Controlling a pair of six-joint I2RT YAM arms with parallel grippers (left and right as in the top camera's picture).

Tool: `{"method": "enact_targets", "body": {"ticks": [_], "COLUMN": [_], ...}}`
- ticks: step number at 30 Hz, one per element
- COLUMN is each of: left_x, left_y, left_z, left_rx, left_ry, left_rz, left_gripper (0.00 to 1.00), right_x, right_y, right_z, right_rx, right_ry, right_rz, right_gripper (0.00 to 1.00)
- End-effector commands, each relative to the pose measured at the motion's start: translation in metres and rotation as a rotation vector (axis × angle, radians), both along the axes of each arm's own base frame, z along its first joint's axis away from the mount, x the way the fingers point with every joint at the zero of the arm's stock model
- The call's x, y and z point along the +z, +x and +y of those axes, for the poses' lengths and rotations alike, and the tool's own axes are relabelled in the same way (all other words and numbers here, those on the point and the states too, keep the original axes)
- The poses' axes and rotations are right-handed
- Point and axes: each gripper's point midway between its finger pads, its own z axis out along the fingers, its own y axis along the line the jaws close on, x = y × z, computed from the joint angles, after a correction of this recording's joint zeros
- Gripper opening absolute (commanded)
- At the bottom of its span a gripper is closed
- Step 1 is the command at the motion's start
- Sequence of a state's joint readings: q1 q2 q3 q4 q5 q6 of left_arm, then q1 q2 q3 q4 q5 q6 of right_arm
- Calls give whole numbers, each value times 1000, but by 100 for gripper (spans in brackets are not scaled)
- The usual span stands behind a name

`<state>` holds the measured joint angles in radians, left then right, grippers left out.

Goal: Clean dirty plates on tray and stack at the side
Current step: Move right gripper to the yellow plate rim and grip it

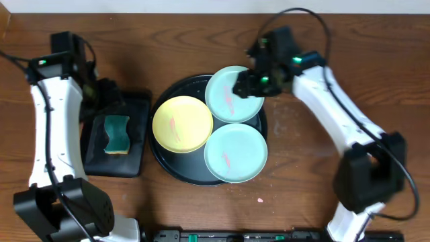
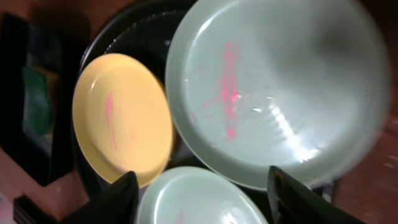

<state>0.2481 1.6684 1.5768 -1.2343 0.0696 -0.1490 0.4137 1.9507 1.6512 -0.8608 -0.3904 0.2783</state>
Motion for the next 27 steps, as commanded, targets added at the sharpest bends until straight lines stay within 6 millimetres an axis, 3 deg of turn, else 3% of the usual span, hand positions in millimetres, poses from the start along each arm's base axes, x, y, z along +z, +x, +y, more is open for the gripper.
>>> {"method": "enact_targets", "body": {"ticks": [1, 5, 9, 12, 27], "left_x": [12, 12, 12, 10, 2], "left_y": [-1, -4, -6, -7, -12], "left_z": [14, 23, 28, 28, 27], "left_rx": [64, 80, 85, 85, 84], "left_ry": [18, 54, 84, 84, 78], "left_rz": [-29, -19, -9, -5, 22], "left_gripper": [76, 76, 77, 76, 77], "right_x": [-10, -38, -60, -73, -103], "right_y": [3, -11, -26, -33, -44], "right_z": [30, 56, 66, 69, 71], "right_rx": [7, 31, 66, 79, 28], "right_ry": [-59, -100, -150, -208, -376], "right_rz": [3, 59, 102, 98, 74], "right_gripper": [59, 52, 40, 37, 25]}}
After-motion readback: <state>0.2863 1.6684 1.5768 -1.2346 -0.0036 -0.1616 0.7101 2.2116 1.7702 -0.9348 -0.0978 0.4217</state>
